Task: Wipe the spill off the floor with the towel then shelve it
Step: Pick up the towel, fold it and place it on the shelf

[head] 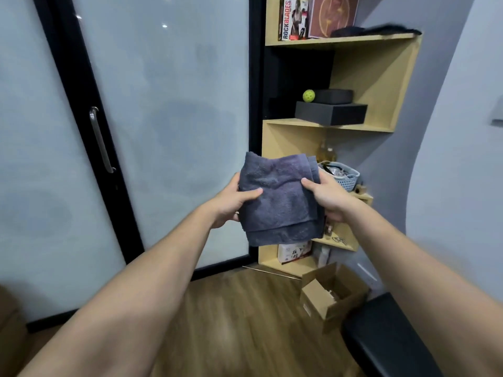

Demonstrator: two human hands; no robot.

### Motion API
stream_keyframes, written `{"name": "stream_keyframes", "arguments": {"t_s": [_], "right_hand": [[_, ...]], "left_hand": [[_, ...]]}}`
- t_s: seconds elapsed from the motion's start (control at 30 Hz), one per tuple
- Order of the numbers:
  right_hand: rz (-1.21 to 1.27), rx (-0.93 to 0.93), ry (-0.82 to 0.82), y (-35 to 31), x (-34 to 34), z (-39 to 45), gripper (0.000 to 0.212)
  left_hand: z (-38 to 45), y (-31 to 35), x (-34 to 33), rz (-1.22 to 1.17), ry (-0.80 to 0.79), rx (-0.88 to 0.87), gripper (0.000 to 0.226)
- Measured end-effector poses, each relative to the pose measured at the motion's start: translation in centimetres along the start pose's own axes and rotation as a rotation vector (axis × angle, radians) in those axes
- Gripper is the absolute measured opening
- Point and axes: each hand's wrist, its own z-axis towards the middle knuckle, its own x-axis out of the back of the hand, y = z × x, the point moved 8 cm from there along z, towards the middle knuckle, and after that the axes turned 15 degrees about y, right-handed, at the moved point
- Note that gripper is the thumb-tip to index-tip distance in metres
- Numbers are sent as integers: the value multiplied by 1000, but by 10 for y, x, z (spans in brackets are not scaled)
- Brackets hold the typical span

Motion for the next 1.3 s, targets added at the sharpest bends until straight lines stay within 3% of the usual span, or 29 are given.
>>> {"name": "stream_keyframes", "arguments": {"t_s": [0.17, 0.47, 0.8, 1.07, 1.3], "right_hand": [[-44, -26, -41, 48, -12, 104, 24], [-136, -59, -106, 101, -14, 270, 23], [-161, -271, -247, 175, -46, 388, 33], [-291, -251, -90, 210, -62, 514, 31], [-305, -293, 29, 243, -56, 583, 39]], "left_hand": [[98, -31, -26, 96, -10, 73, 65], [264, -64, -73, 99, 102, 143, 35], [419, -121, -84, 65, 65, 260, 43], [568, -146, -102, 63, -42, 305, 26], [665, -159, -130, 118, -169, 310, 38]]}}
